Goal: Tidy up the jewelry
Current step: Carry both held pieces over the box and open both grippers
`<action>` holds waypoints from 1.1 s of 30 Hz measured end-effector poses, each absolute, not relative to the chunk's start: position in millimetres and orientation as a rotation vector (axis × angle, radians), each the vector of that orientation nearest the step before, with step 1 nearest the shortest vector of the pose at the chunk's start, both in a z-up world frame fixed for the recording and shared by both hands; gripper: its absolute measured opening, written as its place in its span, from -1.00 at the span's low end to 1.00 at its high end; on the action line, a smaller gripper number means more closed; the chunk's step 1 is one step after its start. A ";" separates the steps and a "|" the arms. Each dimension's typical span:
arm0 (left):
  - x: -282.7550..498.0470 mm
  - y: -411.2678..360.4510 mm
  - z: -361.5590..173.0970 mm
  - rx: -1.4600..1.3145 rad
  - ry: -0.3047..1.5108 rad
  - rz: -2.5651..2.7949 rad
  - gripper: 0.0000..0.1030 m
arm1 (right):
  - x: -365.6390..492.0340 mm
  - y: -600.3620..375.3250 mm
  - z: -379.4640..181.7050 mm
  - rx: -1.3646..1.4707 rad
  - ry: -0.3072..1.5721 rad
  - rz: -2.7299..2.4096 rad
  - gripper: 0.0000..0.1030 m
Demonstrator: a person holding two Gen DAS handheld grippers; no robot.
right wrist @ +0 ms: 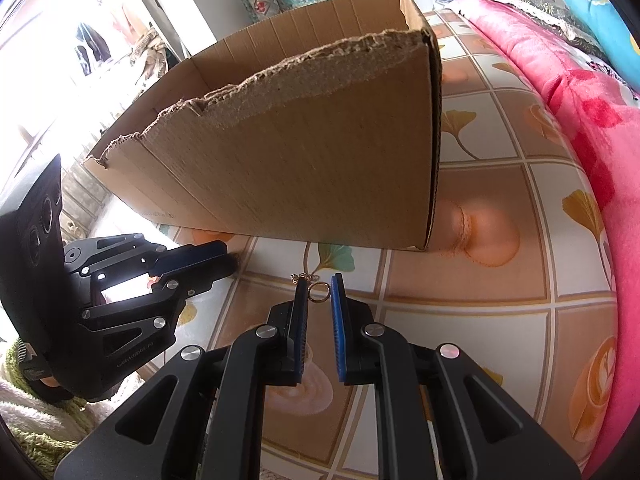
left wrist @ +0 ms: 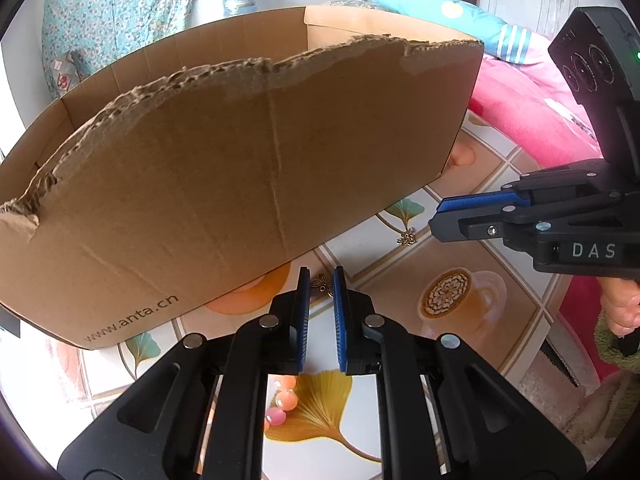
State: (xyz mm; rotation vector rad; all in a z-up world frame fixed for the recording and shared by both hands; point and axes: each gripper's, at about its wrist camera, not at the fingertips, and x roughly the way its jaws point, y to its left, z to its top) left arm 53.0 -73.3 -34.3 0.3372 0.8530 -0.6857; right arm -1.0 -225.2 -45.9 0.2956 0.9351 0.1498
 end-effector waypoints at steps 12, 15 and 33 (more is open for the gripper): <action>28.9 -47.4 35.0 0.211 0.729 -0.831 -0.80 | -18.1 -229.6 23.4 0.342 0.754 0.243 -0.77; 32.8 -39.5 71.4 0.160 0.641 -0.850 -0.80 | -15.2 -228.5 51.1 0.325 0.679 0.264 -0.77; 138.3 -71.7 37.3 0.094 0.859 -0.757 -0.76 | 82.0 -234.9 36.5 0.229 0.835 0.229 -0.76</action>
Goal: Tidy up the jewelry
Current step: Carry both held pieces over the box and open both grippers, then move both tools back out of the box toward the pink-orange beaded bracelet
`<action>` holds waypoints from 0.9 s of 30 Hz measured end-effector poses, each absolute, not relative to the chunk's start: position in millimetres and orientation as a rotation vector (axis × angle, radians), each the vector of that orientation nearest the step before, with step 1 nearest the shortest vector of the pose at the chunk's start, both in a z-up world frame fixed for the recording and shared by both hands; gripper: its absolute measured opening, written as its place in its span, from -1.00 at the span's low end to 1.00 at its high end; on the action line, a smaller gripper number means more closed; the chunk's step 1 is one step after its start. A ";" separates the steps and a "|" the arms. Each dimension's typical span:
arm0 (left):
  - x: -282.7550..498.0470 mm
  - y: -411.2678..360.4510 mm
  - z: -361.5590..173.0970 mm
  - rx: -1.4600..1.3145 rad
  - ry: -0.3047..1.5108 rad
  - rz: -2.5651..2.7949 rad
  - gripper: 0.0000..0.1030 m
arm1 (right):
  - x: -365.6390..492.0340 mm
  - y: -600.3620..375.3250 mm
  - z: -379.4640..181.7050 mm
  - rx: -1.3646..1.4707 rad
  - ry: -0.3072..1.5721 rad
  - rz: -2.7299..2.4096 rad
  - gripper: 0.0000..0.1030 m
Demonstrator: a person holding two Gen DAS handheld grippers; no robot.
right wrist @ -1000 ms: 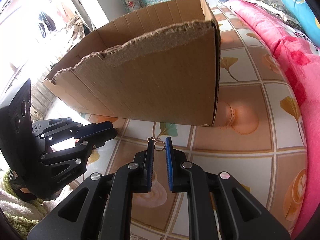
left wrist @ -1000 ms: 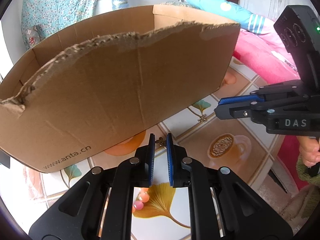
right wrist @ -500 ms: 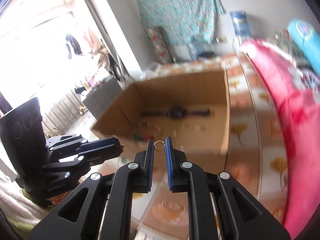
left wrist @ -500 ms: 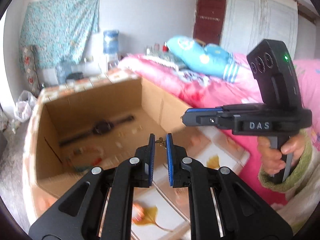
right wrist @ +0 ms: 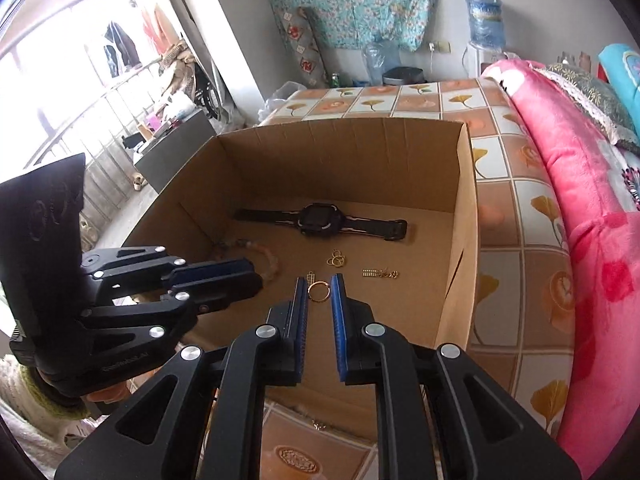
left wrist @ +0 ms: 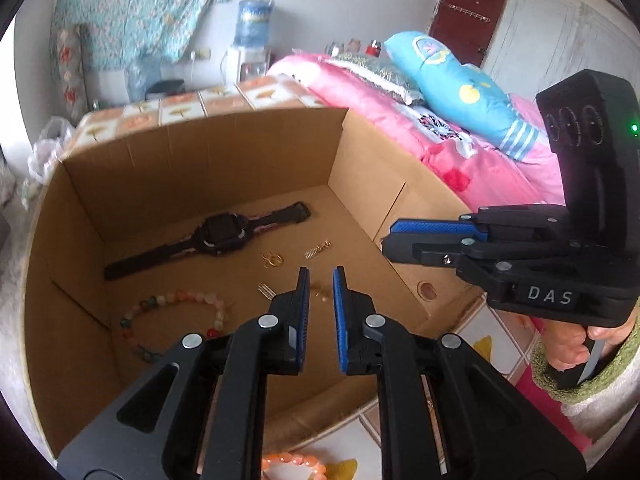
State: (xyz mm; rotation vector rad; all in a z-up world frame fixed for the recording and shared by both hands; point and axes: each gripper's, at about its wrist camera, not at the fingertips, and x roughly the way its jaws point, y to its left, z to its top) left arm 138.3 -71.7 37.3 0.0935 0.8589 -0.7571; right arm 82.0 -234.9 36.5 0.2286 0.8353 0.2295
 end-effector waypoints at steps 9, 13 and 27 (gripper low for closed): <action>140.2 -68.5 35.8 0.068 0.838 -0.738 -0.48 | 78.1 -249.4 46.4 0.265 0.790 0.210 -0.75; 136.7 -61.8 42.2 0.049 0.814 -0.731 -0.48 | 72.0 -254.2 53.9 0.290 0.756 0.228 -0.75; 106.0 -23.6 68.4 -0.008 0.721 -0.696 -0.33 | 36.7 -277.6 83.3 0.424 0.629 0.269 -0.44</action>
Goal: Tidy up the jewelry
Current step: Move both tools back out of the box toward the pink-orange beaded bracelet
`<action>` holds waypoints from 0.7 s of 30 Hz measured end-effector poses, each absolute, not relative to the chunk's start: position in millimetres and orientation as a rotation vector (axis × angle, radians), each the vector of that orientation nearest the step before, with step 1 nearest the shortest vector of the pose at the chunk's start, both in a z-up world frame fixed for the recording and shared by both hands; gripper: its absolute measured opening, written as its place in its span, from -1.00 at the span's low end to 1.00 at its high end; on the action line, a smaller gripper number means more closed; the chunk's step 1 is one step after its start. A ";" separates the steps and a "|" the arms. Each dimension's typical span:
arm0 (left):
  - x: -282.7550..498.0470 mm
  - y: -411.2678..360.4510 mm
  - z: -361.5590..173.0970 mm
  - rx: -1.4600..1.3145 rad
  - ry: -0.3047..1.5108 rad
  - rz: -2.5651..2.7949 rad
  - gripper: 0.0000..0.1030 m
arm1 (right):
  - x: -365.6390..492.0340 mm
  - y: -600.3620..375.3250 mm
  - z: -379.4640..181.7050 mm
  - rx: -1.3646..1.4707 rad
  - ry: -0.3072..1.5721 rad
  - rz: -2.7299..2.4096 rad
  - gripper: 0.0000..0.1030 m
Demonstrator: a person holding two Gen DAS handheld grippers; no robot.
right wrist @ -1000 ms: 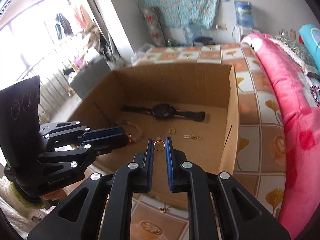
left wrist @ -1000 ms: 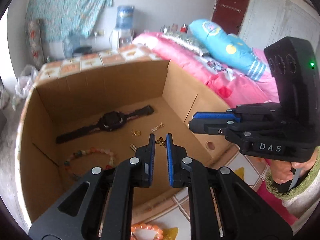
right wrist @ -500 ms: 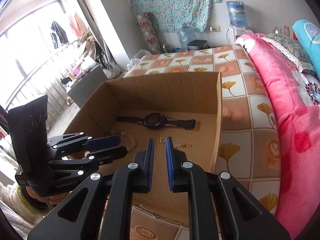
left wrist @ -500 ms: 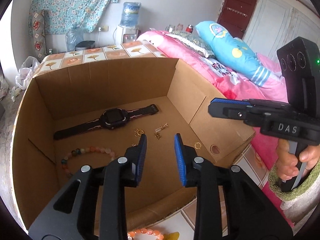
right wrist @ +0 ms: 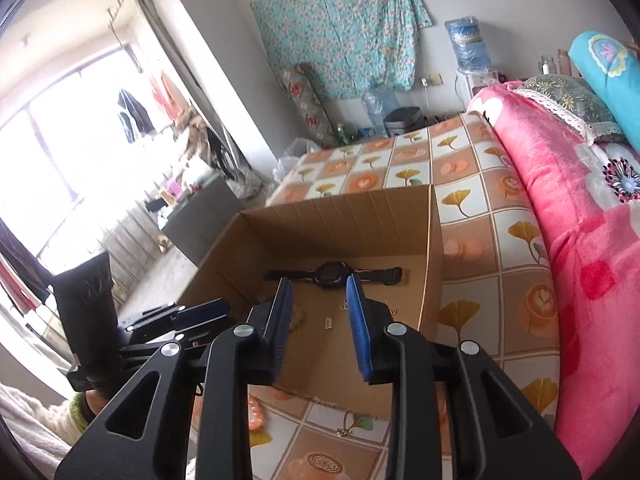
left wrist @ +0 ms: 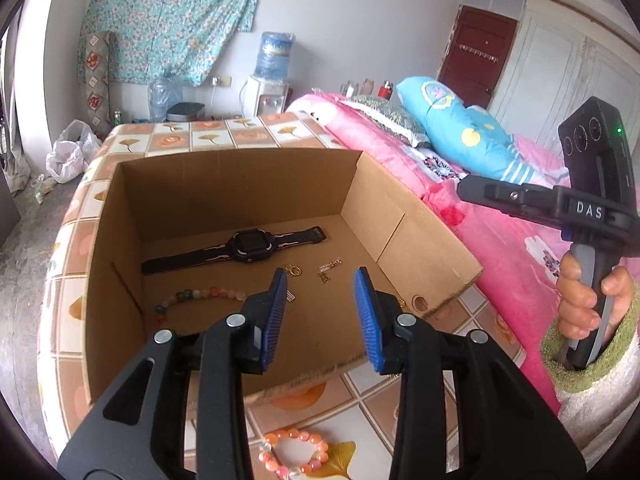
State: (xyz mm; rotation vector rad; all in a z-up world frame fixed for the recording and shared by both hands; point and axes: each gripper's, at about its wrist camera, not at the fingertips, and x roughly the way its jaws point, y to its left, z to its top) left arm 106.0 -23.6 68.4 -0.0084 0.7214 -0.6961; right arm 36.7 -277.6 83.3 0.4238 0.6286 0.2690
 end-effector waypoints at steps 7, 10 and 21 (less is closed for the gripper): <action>82.0 -0.5 74.4 -0.021 0.686 -0.688 -0.21 | 17.1 -281.0 80.1 0.481 0.626 0.301 -0.30; 71.9 6.6 76.4 -0.027 0.677 -0.692 -0.17 | 8.2 -280.4 77.4 0.483 0.630 0.288 -0.28; 25.8 4.7 37.1 0.052 0.760 -0.743 0.05 | -32.0 -287.2 17.2 0.582 0.776 0.219 -0.14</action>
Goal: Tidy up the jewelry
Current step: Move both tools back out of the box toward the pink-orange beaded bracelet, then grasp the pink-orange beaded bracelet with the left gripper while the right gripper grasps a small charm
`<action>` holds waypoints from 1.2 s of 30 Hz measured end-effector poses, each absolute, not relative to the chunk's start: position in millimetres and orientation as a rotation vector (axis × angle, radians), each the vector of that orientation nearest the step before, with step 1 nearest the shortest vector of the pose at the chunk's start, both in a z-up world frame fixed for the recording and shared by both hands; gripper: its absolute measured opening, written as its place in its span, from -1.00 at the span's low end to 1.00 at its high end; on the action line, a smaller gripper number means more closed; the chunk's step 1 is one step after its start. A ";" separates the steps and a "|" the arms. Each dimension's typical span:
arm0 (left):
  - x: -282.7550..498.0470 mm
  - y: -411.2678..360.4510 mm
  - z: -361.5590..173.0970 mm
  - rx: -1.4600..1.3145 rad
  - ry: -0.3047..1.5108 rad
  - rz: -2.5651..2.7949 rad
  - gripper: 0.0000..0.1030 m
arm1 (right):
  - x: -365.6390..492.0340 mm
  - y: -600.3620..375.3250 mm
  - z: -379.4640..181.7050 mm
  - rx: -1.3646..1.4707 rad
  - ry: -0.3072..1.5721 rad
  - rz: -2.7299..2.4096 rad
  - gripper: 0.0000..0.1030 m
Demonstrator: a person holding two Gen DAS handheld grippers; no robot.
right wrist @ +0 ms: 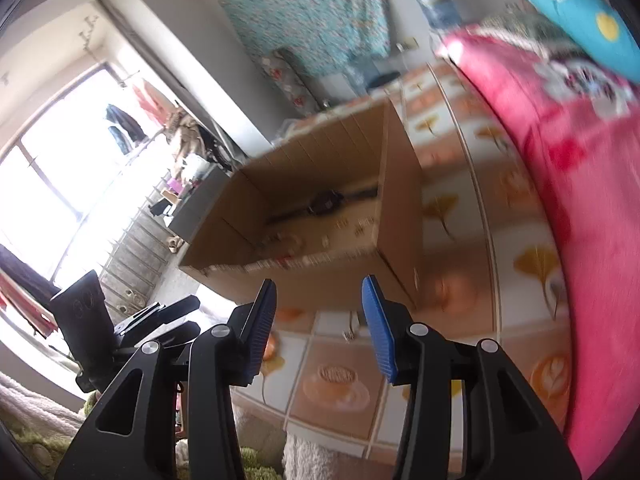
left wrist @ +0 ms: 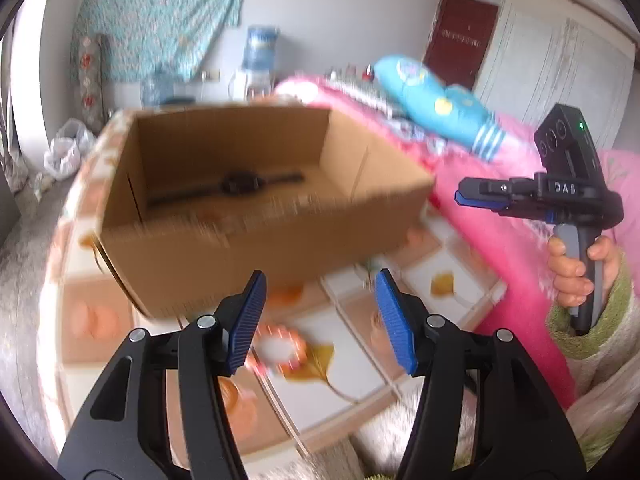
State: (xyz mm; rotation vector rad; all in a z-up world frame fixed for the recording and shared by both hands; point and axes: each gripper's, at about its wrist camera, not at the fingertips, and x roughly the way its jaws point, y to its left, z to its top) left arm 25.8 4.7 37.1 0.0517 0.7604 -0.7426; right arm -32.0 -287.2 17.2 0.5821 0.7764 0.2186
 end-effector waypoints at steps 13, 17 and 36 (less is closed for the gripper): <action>25.8 -24.9 -15.7 0.206 0.863 -0.642 -0.15 | -9.4 -255.7 -39.9 0.505 1.001 0.105 -0.15; 32.7 -27.1 -26.5 0.246 0.890 -0.604 -0.27 | -8.2 -254.2 -38.0 0.489 0.982 0.103 -0.15; 37.4 -21.0 -32.9 0.290 0.883 -0.565 -0.81 | 18.0 -178.0 -35.2 0.041 0.952 0.078 -0.54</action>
